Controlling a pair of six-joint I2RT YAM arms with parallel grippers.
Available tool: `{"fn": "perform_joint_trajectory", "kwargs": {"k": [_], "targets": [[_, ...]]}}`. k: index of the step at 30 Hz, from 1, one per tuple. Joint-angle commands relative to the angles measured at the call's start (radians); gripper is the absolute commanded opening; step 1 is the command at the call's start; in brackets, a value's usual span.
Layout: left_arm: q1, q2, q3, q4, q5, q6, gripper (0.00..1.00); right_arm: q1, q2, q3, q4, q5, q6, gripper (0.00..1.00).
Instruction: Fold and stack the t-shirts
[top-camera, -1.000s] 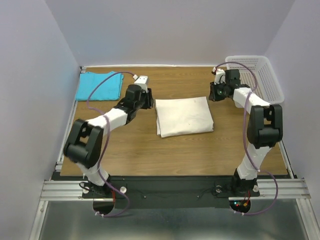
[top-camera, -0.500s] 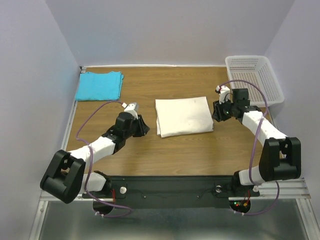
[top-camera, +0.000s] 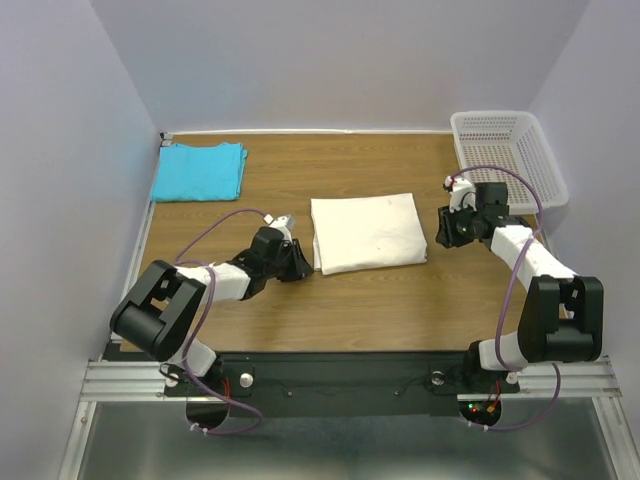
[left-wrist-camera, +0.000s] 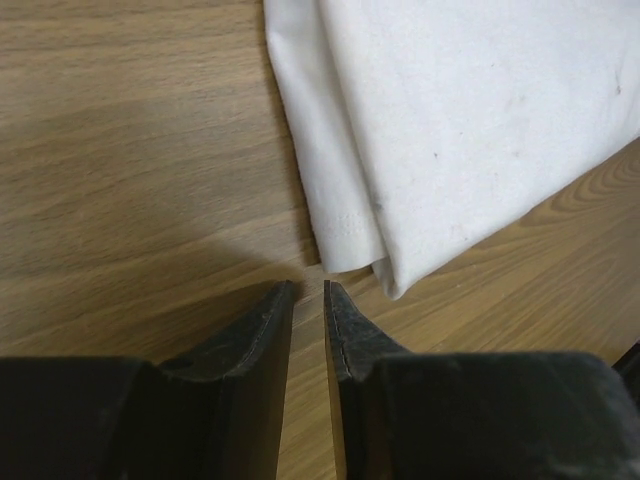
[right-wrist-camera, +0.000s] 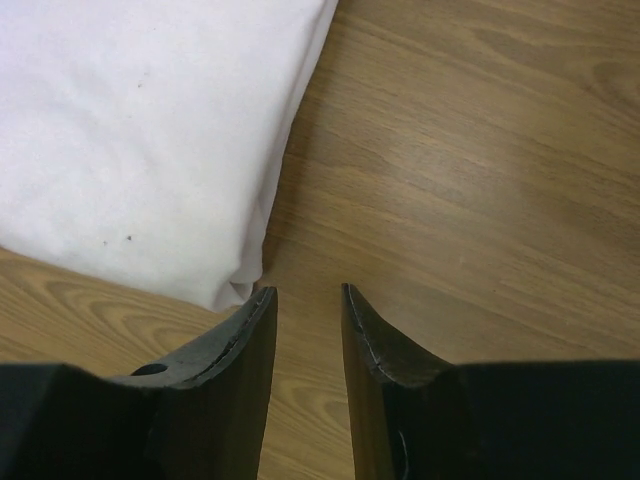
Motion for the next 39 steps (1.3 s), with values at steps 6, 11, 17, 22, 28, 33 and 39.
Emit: {"fn": "perform_joint_trajectory", "kwargs": {"k": [6,11,17,22,28,33,39], "targets": [[-0.017,0.089,0.08,0.074,0.073,-0.012,0.32,-0.01,-0.008,-0.018,0.027,-0.03,-0.007,0.38],[-0.02,0.085,0.1,0.082,0.093,-0.009,0.32,-0.008,-0.01,-0.021,0.027,-0.036,-0.009,0.38],[-0.022,-0.087,0.028,0.01,0.026,-0.001,0.38,-0.011,-0.016,-0.024,0.027,-0.039,-0.003,0.38],[-0.016,-0.242,-0.005,-0.116,-0.046,0.014,0.49,-0.011,-0.019,-0.023,0.027,-0.042,-0.001,0.38],[0.001,-0.282,-0.019,-0.071,0.018,-0.056,0.74,-0.014,-0.025,-0.023,0.027,-0.047,-0.001,0.38],[0.001,-0.129,0.048,-0.016,0.093,-0.079,0.8,-0.022,-0.034,-0.026,0.027,-0.05,-0.001,0.38],[0.003,-0.017,0.079,0.047,0.123,-0.093,0.8,-0.049,-0.051,-0.029,0.027,-0.067,0.004,0.38]]}}
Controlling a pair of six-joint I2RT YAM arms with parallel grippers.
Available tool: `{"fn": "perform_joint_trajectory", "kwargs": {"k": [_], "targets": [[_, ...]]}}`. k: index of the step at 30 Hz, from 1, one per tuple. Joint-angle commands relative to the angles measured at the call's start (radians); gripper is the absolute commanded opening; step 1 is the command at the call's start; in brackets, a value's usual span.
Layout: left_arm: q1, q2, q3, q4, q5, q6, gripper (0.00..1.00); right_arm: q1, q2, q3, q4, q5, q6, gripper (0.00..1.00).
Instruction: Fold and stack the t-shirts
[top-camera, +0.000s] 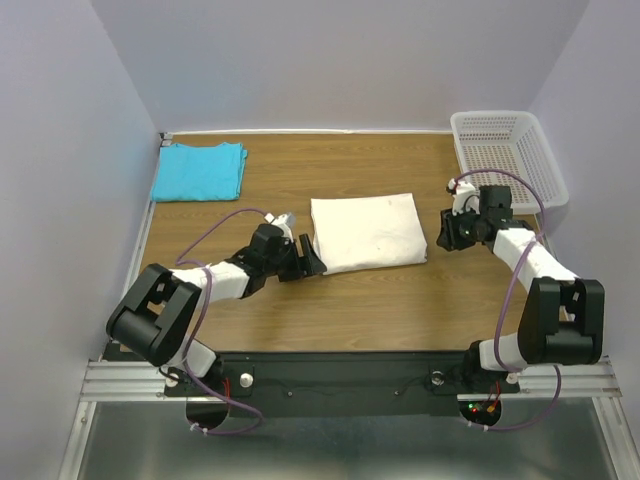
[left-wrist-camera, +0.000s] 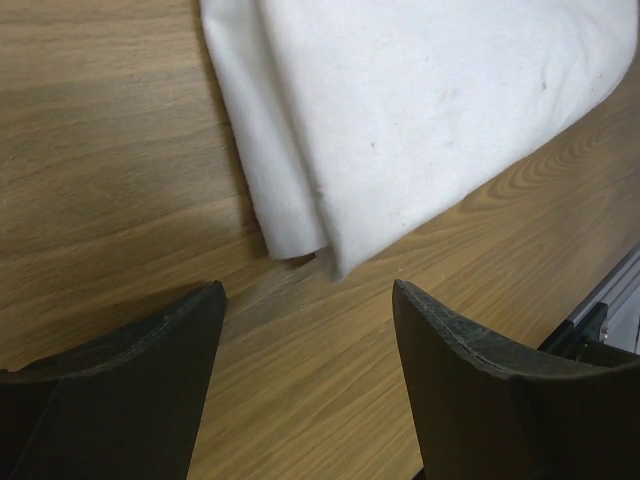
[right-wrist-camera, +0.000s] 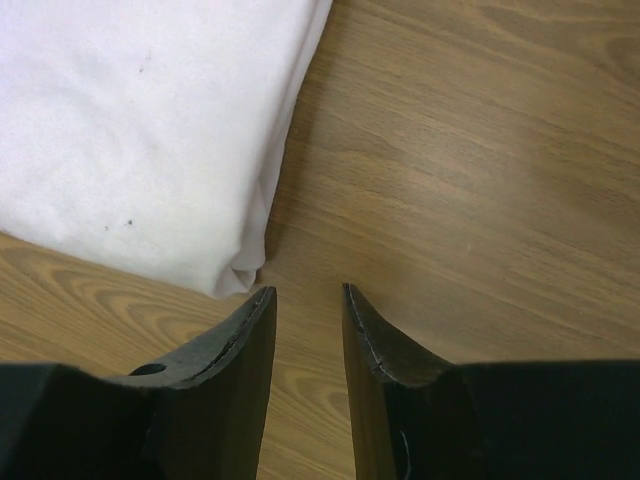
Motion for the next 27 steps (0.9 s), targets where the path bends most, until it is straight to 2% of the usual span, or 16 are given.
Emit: {"fn": "perform_joint_trajectory", "kwargs": {"k": [1,7,15,27], "targets": [[0.002,0.044,0.059,0.112,0.067,-0.022,0.79,-0.025,-0.042,-0.001,0.027,-0.028,0.004,0.38],[0.002,0.134,0.103,0.174,0.138,-0.043,0.8,-0.039,-0.042,-0.001,0.027,-0.031,0.004,0.38],[0.002,0.21,0.153,0.179,0.152,-0.039,0.78,-0.048,-0.042,-0.002,0.027,-0.037,0.005,0.38],[0.002,0.274,0.169,0.221,0.195,-0.059,0.59,-0.067,-0.041,-0.002,0.027,-0.052,0.011,0.38]]}}
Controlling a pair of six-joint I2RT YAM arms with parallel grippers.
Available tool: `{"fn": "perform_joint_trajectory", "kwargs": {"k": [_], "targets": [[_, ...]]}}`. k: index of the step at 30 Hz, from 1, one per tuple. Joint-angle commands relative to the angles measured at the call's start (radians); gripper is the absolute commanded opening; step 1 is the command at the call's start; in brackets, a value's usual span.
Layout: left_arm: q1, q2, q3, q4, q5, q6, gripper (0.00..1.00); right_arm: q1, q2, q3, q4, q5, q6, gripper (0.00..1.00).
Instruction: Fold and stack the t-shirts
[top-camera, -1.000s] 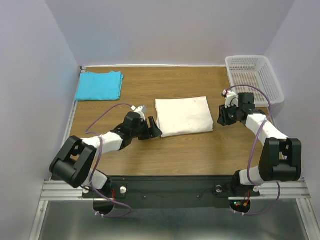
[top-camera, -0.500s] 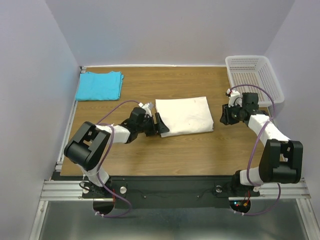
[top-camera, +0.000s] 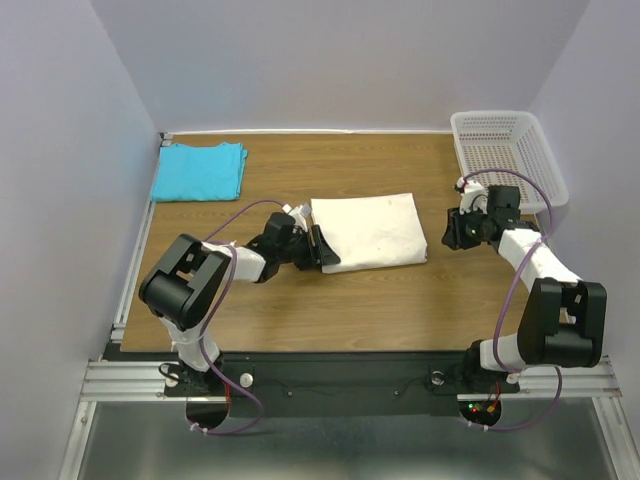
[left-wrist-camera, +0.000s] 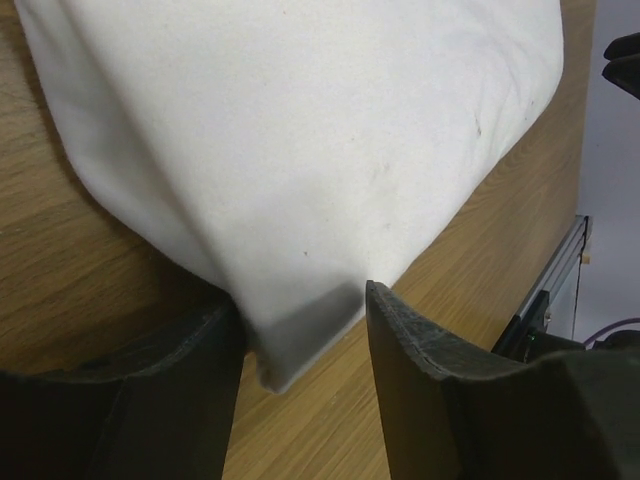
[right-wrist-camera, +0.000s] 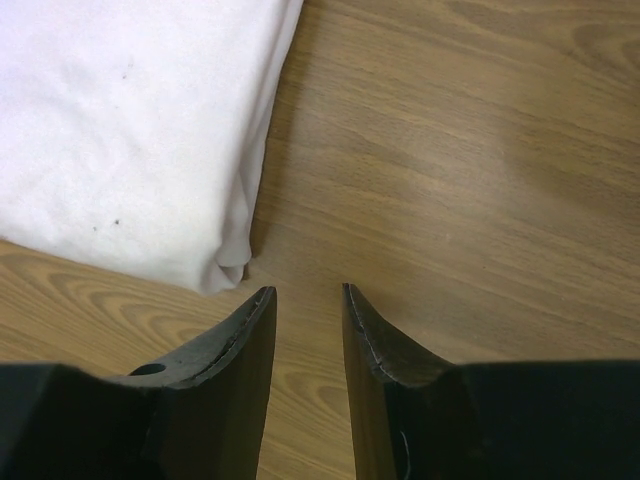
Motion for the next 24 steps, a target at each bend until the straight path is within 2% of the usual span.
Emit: {"fn": "perform_joint_trajectory", "kwargs": {"k": [1,8,9,10,13,16,19,20,24], "targets": [[0.003,0.028,0.029,0.051,0.04,-0.012,0.55,-0.014,-0.028,-0.001,0.025,-0.024,0.007,0.38],[0.003,0.048,0.02,0.133,0.086,-0.039,0.32,-0.025,-0.03,-0.002,0.027,-0.032,0.008,0.38],[0.002,0.046,0.018,0.143,0.093,-0.039,0.26,-0.025,-0.03,-0.002,0.027,-0.032,0.01,0.38],[0.003,0.042,0.018,0.152,0.1,-0.038,0.14,-0.026,-0.03,-0.002,0.027,-0.034,0.01,0.38],[0.006,0.022,0.021,0.152,0.101,-0.015,0.0,-0.03,-0.031,-0.004,0.027,-0.035,0.01,0.38],[0.023,-0.018,0.046,0.077,0.066,0.074,0.0,-0.033,-0.034,-0.004,0.027,-0.038,0.01,0.38],[0.037,-0.065,0.116,-0.149,-0.006,0.212,0.0,-0.034,-0.034,-0.002,0.027,-0.04,0.01,0.38],[0.04,-0.066,0.133,-0.15,-0.026,0.243,0.0,-0.034,-0.034,-0.002,0.027,-0.04,0.01,0.38],[0.061,-0.093,0.233,-0.369,-0.103,0.373,0.0,-0.034,-0.034,-0.002,0.027,-0.041,0.01,0.38]]}}
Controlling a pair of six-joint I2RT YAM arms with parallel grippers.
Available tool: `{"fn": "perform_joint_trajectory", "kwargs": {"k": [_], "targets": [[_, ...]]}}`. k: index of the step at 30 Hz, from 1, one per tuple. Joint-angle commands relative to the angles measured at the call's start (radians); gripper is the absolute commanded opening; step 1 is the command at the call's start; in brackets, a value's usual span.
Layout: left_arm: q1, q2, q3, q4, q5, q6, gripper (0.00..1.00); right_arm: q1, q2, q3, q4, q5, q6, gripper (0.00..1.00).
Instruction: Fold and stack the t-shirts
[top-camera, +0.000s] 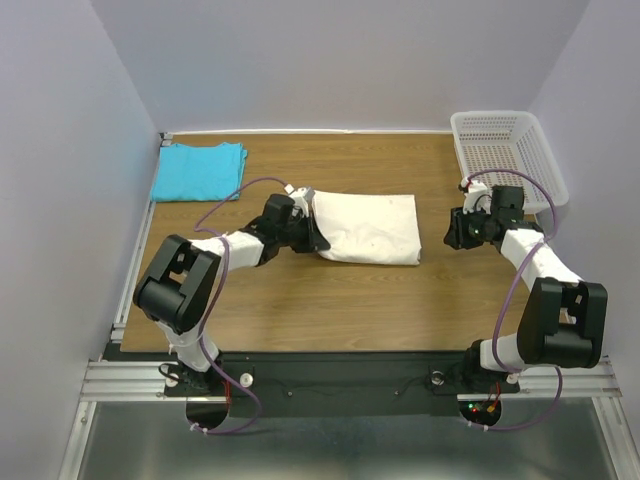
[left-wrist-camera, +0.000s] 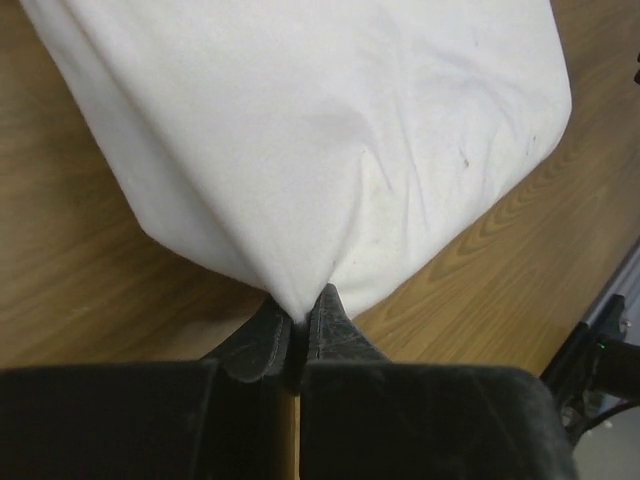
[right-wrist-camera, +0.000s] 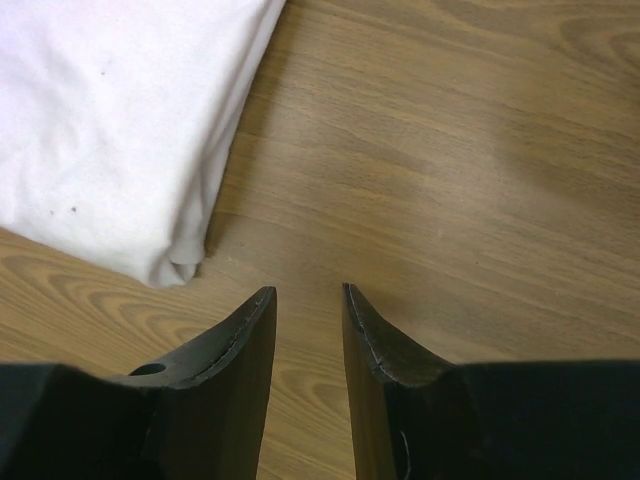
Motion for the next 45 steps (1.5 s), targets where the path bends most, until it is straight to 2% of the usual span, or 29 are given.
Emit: {"fn": "perform_joint_trajectory", "kwargs": {"k": [1,6,11,15,19,26,35,45], "targets": [[0.034,-0.073,0.109,-0.207,-0.107,0.205,0.0,-0.009,-0.034,-0.002,0.027,-0.02,0.007,0.38],[0.076,-0.093,0.155,-0.334,-0.138,0.282,0.0,-0.009,-0.033,-0.002,0.025,-0.023,0.007,0.38],[0.109,-0.124,0.126,-0.412,-0.122,0.28,0.0,-0.009,-0.033,-0.001,0.025,-0.026,0.005,0.38],[0.146,-0.188,0.04,-0.405,-0.11,0.231,0.0,-0.009,-0.033,-0.001,0.025,-0.029,0.007,0.38],[0.186,-0.228,0.018,-0.411,-0.136,0.252,0.0,-0.009,-0.033,0.001,0.025,-0.039,0.008,0.38],[0.209,-0.185,0.139,-0.533,-0.314,0.363,0.0,-0.009,-0.039,0.001,0.025,-0.04,0.007,0.38],[0.244,-0.175,0.239,-0.551,-0.472,0.447,0.0,-0.009,-0.034,0.001,0.025,-0.048,0.004,0.38],[0.249,-0.112,0.377,-0.577,-0.534,0.53,0.0,-0.009,-0.028,0.001,0.025,-0.052,0.002,0.38]]}}
